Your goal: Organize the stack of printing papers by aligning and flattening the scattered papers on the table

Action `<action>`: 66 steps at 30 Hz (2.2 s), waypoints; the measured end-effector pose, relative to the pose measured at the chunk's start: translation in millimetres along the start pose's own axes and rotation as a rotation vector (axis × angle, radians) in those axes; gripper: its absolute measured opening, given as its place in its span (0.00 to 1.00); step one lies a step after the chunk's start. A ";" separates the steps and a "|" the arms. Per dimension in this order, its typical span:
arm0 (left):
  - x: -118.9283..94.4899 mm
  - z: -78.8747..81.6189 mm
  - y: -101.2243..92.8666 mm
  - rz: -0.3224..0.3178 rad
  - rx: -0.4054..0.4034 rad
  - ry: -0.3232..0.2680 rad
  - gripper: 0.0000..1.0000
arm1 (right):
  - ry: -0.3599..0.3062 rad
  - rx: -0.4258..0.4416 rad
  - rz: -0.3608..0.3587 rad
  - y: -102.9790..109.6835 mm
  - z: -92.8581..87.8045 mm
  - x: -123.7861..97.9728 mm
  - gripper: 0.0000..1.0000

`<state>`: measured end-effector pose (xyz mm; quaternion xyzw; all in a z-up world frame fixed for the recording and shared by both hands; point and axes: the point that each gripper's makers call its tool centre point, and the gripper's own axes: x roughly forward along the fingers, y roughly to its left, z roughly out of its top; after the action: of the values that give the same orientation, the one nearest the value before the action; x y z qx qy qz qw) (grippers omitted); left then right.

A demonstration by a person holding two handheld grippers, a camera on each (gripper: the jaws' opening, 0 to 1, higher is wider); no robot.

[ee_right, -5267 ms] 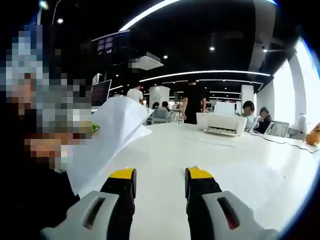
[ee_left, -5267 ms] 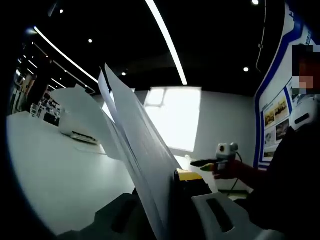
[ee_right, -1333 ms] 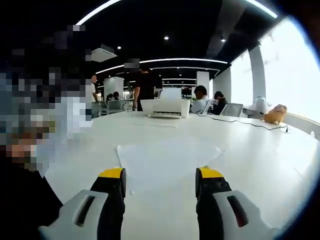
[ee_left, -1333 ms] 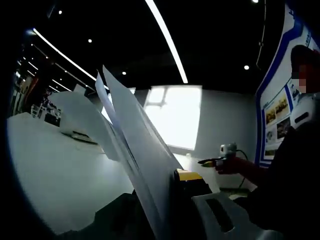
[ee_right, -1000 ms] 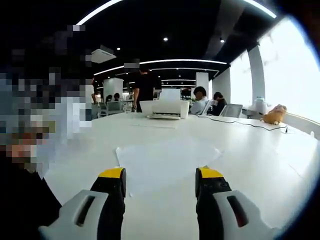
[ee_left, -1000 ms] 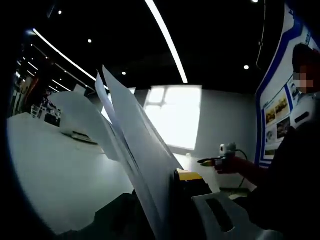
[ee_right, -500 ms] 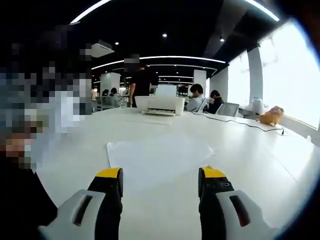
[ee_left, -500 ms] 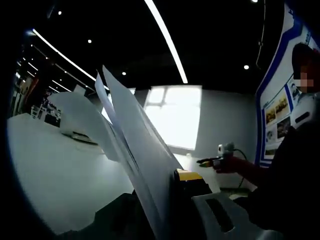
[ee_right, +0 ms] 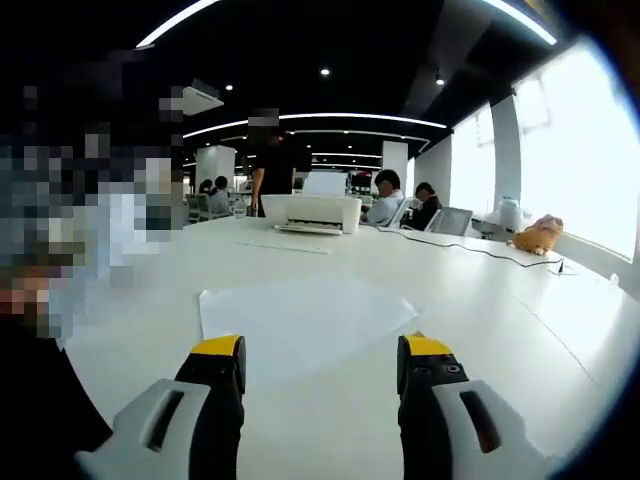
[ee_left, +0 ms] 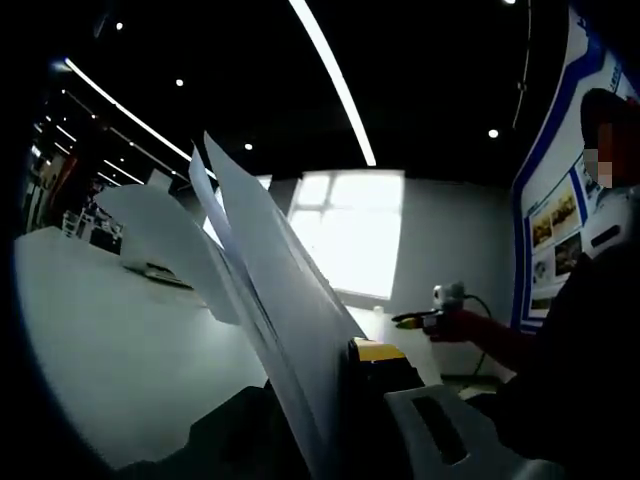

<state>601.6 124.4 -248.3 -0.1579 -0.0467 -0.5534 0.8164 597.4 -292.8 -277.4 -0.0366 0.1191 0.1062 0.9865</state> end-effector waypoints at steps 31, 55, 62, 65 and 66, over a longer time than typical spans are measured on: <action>0.6 -1.2 0.2 0.003 -0.001 0.004 0.09 | 0.059 -0.013 0.001 -18.2 -2.5 30.0 0.57; 0.6 -2.2 1.6 0.007 -0.003 0.008 0.09 | 0.114 -0.003 -0.006 -47.1 -9.0 65.9 0.58; 1.0 -2.8 2.4 0.010 -0.003 0.011 0.09 | 0.140 -0.001 -0.009 -59.1 -15.4 80.0 0.59; 1.1 -2.9 2.5 0.010 -0.003 0.012 0.09 | 0.143 0.002 -0.011 -66.8 -16.5 85.7 0.59; 1.1 -3.0 2.6 0.010 -0.003 0.012 0.09 | 0.143 0.004 -0.013 -69.2 -16.8 86.9 0.59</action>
<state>604.2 123.3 -251.4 -0.1560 -0.0402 -0.5502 0.8194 691.2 -344.5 -311.5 -0.0427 0.1895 0.0966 0.9762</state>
